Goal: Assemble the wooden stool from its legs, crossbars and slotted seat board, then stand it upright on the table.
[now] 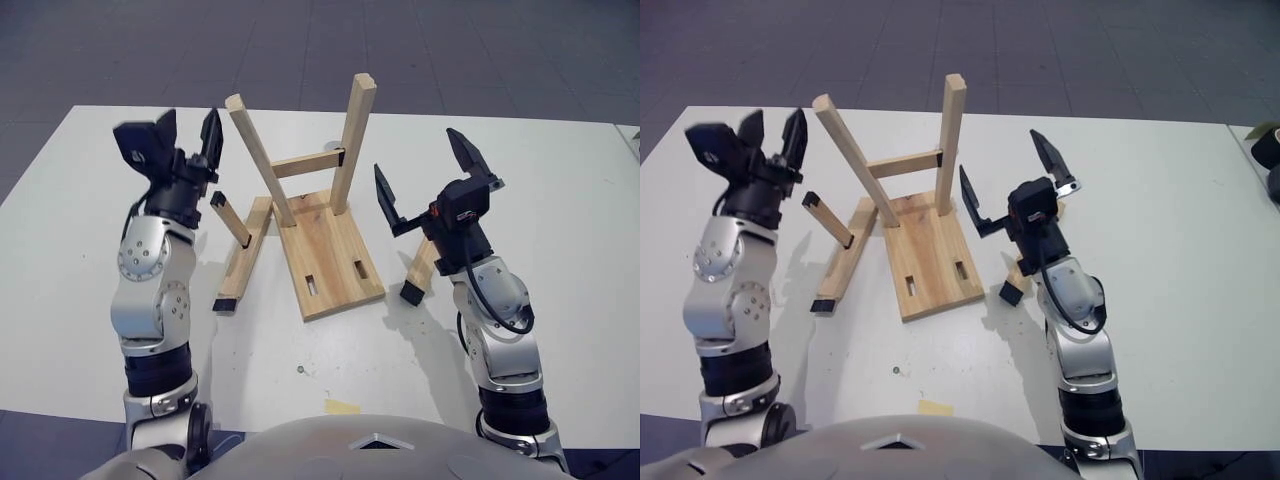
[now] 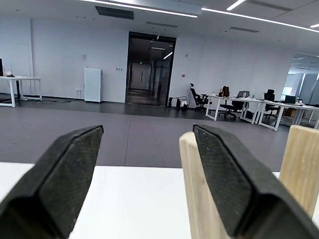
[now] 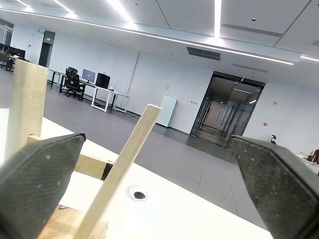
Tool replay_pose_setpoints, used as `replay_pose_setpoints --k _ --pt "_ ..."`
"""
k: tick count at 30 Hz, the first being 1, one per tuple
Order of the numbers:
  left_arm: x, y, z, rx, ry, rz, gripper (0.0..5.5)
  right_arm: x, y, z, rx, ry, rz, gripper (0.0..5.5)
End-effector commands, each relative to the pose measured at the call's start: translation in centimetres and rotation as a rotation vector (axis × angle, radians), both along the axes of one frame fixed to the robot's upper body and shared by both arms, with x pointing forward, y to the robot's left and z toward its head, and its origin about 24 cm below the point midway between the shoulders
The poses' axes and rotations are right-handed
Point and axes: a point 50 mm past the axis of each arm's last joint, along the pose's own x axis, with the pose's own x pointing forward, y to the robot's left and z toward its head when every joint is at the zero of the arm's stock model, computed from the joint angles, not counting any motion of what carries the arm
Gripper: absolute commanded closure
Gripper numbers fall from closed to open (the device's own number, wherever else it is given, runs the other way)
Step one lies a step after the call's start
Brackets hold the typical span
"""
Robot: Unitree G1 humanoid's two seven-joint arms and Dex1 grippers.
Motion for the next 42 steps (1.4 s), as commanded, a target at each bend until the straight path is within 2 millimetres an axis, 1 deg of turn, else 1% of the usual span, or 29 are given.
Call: replay_pose_setpoints --k 1,4,5,6,8,9,10,11,12,14,21,25,27,30,34,36,38,40,42 --pt "0.4 -0.3 1.2 0.005 -0.002 -0.012 1.36 0.1 0.3 0.1 0.005 -0.008 -0.002 0.1" --pt "0.7 -0.3 1.6 -0.001 -0.01 -0.015 0.96 0.1 0.2 0.1 0.007 -0.009 -0.005 0.1" --pt "0.8 -0.3 1.3 -0.005 0.001 -0.013 0.72 0.1 0.2 0.1 0.007 -0.008 -0.004 0.1" --pt "0.9 -0.4 0.2 -0.018 0.06 -0.023 0.55 0.1 0.2 0.1 0.007 -0.008 -0.004 0.1" --pt "0.9 -0.8 -4.3 -0.01 0.26 -0.063 0.27 0.1 0.2 0.1 0.008 -0.006 -0.002 0.1" --pt "0.6 -1.2 -6.9 0.019 0.375 -0.114 0.14 0.1 0.2 0.0 0.009 -0.005 -0.002 0.1" --pt "0.1 -1.6 -8.7 0.04 0.441 -0.153 0.14 0.1 0.3 0.0 0.01 -0.005 -0.001 0.1" --pt "-0.4 -2.1 -9.7 0.038 0.487 -0.218 0.14 0.1 0.3 0.1 0.009 -0.006 0.0 0.1" --pt "-0.7 -2.5 -9.8 0.03 0.491 -0.25 0.14 0.1 0.2 0.1 0.01 -0.005 0.001 0.1" --pt "-0.7 -2.6 -9.4 0.016 0.473 -0.264 0.14 0.2 0.1 0.1 0.011 -0.004 0.0 0.1" --pt "0.1 -1.6 -8.2 0.027 0.404 -0.181 0.14 0.1 0.3 0.0 0.012 0.001 0.008 0.1" --pt "0.7 -1.5 -6.4 0.026 0.34 -0.169 0.14 0.1 0.4 -0.1 0.017 0.002 0.008 0.1" --pt "1.0 -1.6 -5.0 0.028 0.292 -0.17 0.14 0.1 0.5 -0.2 0.018 0.003 0.008 0.1" --pt "1.2 -1.7 -1.8 0.025 0.188 -0.177 0.14 0.0 0.6 -0.2 0.017 0.005 0.013 0.1" --pt "1.7 -0.8 2.3 0.018 0.067 -0.152 0.14 0.0 0.6 -0.3 0.019 0.006 0.009 0.1" --pt "1.7 -0.2 3.5 0.023 0.037 -0.136 0.14 -0.1 0.6 -0.3 0.023 0.005 0.007 0.1" --pt "1.2 0.5 3.1 0.054 0.083 -0.146 0.14 -0.1 0.7 -0.3 0.026 0.006 0.008 0.1" --pt "0.1 1.4 1.7 0.11 0.156 -0.152 0.14 -0.2 0.7 -0.4 0.027 0.009 0.007 0.1" --pt "-2.3 1.9 0.5 0.183 0.23 -0.247 0.14 -0.4 0.4 -0.6 0.024 0.019 -0.001 0.1"
